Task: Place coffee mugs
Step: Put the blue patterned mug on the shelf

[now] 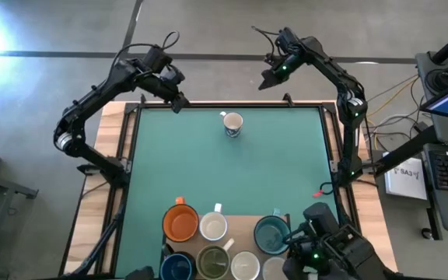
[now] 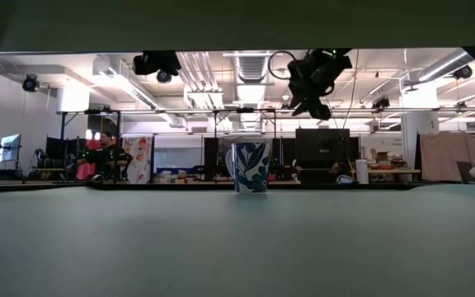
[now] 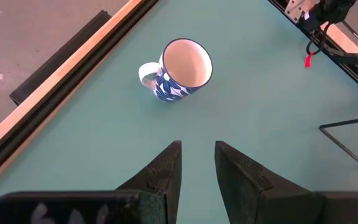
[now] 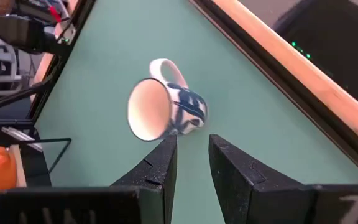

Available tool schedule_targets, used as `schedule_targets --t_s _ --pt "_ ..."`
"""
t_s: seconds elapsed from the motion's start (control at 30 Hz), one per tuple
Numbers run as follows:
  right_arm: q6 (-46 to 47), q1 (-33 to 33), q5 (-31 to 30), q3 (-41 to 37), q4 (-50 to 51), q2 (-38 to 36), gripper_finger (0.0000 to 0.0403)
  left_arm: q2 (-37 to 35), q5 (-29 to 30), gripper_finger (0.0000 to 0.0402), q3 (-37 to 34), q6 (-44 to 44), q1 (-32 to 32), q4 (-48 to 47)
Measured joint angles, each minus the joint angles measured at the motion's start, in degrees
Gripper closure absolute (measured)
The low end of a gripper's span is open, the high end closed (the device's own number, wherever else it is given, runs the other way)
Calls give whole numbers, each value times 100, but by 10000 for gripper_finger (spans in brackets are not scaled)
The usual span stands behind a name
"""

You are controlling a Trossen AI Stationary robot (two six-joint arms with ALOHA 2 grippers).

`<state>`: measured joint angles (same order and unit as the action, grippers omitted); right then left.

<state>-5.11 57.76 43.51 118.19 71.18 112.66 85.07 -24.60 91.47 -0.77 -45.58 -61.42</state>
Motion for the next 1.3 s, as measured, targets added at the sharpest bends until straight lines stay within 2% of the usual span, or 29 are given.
schedule_targets --t_s 0.23,0.4,0.67,0.9,1.03,1.2,1.3 --pt "-66 271 99 -432 46 2 321 -129 0 322 -1 -46 0 -21" --pt "-111 372 806 -973 59 2 321 -267 0 322 -5 -46 0 -129" --pt "-849 251 1577 -1644 45 2 321 -349 2 322 -5 -27 0 -132" --pt "-820 357 1545 -1633 -79 2 321 -338 2 322 -7 -24 0 -132" --pt "-110 426 1502 -1351 -362 2 321 -336 4 322 -9 -39 0 -132" --pt "584 400 735 -811 -387 2 321 -336 4 322 -9 -163 2 -146" --pt "568 430 678 -453 -378 2 321 -336 4 322 -9 -234 0 -173"
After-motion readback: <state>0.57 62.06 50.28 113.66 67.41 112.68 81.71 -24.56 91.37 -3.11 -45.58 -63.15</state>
